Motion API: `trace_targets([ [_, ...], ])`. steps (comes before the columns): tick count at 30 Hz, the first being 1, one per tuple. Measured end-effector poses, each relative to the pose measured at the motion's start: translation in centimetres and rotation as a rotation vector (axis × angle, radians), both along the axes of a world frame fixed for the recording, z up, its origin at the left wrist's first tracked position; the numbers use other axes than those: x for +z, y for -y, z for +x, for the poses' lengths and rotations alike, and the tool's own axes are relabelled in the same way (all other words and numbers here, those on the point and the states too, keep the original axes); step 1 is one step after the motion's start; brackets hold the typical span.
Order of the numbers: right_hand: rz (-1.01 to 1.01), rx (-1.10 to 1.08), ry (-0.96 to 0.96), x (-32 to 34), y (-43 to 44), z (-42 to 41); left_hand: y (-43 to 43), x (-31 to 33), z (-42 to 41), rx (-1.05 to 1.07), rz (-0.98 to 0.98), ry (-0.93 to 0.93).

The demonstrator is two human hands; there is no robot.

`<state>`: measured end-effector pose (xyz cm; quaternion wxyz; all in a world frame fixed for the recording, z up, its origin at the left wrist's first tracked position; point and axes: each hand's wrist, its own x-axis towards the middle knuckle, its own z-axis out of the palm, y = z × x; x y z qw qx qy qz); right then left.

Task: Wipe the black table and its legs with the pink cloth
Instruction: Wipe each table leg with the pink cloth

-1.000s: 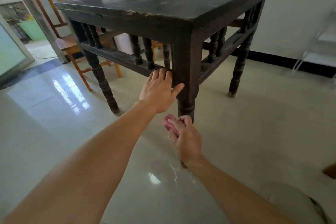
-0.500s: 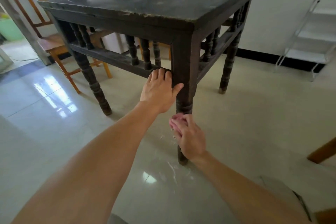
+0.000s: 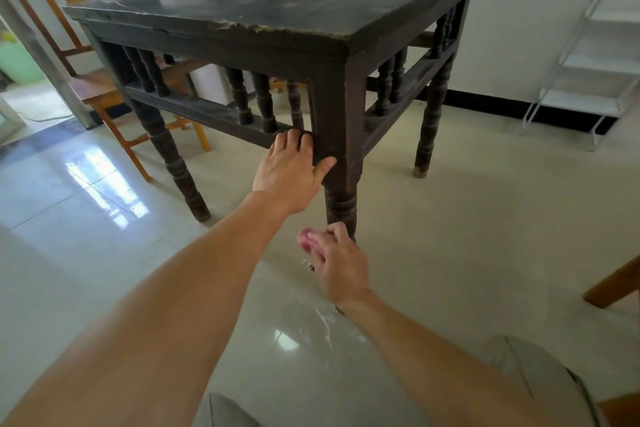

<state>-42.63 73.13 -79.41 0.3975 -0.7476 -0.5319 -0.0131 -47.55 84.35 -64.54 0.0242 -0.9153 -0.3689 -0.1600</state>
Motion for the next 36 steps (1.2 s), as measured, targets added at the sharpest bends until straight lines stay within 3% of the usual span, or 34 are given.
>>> trace_targets([
  [10,0.014,-0.283,-0.172,-0.1,3.4,10.9,0.3,-0.8,0.2,0.021,0.009,0.028],
  [14,0.026,-0.126,-0.196,-2.2,1.3,5.6,0.3,-0.7,0.4,0.044,0.003,0.007],
  [18,-0.132,0.015,-0.130,-3.6,0.7,0.0,0.1,-1.0,0.4,0.056,0.031,-0.006],
  [23,0.033,-0.110,-0.251,-3.6,1.1,4.4,-0.2,-1.2,0.4,0.055,0.055,-0.005],
  [28,0.009,-0.348,-0.276,-4.0,3.2,10.1,-0.4,-1.7,0.5,0.046,0.069,0.039],
  [33,0.000,-0.218,-0.289,-4.9,1.2,3.8,-0.3,-2.0,0.5,0.033,0.056,0.052],
  [36,-0.195,-0.055,-0.248,-5.6,0.8,-0.8,-0.2,-2.0,0.4,0.039,0.040,0.042],
])
